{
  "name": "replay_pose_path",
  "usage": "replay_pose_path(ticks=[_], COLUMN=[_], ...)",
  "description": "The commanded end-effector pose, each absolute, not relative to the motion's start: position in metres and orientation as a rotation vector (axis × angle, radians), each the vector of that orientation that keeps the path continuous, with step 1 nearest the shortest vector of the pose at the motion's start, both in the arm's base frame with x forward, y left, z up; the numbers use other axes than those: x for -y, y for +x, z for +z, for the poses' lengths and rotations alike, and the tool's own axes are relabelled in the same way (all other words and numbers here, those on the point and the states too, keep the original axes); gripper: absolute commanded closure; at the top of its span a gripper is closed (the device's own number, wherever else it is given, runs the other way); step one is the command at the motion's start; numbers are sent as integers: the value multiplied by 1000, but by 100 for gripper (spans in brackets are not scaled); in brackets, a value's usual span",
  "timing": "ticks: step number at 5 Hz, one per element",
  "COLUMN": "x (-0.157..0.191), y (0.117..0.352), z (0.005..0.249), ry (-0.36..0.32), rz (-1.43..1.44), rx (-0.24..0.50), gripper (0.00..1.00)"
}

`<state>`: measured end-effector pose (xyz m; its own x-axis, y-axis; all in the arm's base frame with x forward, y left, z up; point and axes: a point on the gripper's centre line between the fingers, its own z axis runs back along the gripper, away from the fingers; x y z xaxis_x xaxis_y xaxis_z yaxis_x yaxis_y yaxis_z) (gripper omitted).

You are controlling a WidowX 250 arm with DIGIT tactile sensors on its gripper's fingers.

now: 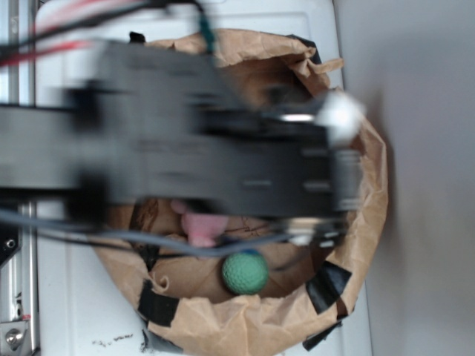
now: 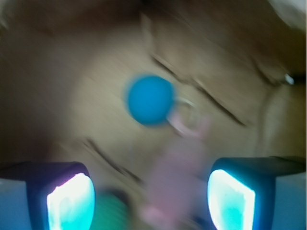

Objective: Grab the pink bunny.

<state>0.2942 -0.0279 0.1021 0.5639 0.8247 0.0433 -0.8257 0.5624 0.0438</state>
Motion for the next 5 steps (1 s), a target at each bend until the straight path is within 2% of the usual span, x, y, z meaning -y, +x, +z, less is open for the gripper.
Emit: replay_pose_path(ticks=[1,2,4,5], x=[17,17,-4,-10], y=[302,302,282,277], z=[120,120,85,83], ry=[30,30,19,4], rz=[1006,1006,943,908], rx=[73,73,138,141], gripper=[0,0,0,0])
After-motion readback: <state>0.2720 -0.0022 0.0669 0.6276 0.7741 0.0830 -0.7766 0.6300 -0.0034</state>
